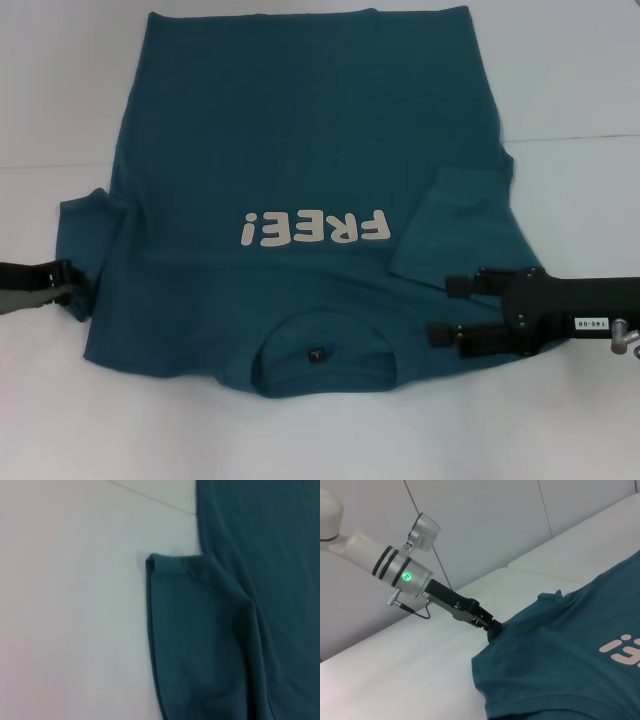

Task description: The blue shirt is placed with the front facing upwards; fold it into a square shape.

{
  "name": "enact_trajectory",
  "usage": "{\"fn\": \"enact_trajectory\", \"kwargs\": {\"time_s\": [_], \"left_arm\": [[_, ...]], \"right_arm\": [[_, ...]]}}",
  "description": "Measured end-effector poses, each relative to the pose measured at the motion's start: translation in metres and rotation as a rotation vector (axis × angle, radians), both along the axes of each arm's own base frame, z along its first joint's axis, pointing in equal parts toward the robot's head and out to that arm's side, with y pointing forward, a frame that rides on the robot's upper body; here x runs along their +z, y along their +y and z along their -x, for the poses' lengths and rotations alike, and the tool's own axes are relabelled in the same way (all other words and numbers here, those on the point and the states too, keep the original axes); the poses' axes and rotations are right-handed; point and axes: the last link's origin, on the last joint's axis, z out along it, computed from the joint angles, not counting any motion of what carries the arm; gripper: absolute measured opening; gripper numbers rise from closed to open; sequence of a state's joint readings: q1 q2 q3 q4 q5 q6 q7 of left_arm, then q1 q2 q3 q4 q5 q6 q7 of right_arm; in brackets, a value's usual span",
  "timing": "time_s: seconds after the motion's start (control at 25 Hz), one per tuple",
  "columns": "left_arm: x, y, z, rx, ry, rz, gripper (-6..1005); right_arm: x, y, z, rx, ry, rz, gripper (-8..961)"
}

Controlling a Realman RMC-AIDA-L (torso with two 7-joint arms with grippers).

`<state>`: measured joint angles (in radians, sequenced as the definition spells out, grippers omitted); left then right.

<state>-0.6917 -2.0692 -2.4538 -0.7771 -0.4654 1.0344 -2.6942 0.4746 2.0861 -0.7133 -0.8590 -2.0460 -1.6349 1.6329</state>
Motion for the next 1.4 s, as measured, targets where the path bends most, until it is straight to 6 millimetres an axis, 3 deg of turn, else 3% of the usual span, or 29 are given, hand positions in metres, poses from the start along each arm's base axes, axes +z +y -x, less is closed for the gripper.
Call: {"fn": "enact_trajectory", "kwargs": {"time_s": [0.16, 0.36, 1.4], "left_arm": [[0.000, 0.000, -0.001, -0.010, 0.012, 0.006, 269], [-0.005, 0.000, -0.003, -0.025, 0.031, 0.034, 85], [0.001, 0.003, -0.007, -0.063, 0.081, 0.016, 36]], "right_arm": [[0.000, -0.001, -0.001, -0.003, 0.003, 0.002, 946], [0.000, -0.001, -0.001, -0.007, 0.006, 0.004, 946], [-0.001, -0.002, -0.002, -0.017, 0.017, 0.006, 947]]}}
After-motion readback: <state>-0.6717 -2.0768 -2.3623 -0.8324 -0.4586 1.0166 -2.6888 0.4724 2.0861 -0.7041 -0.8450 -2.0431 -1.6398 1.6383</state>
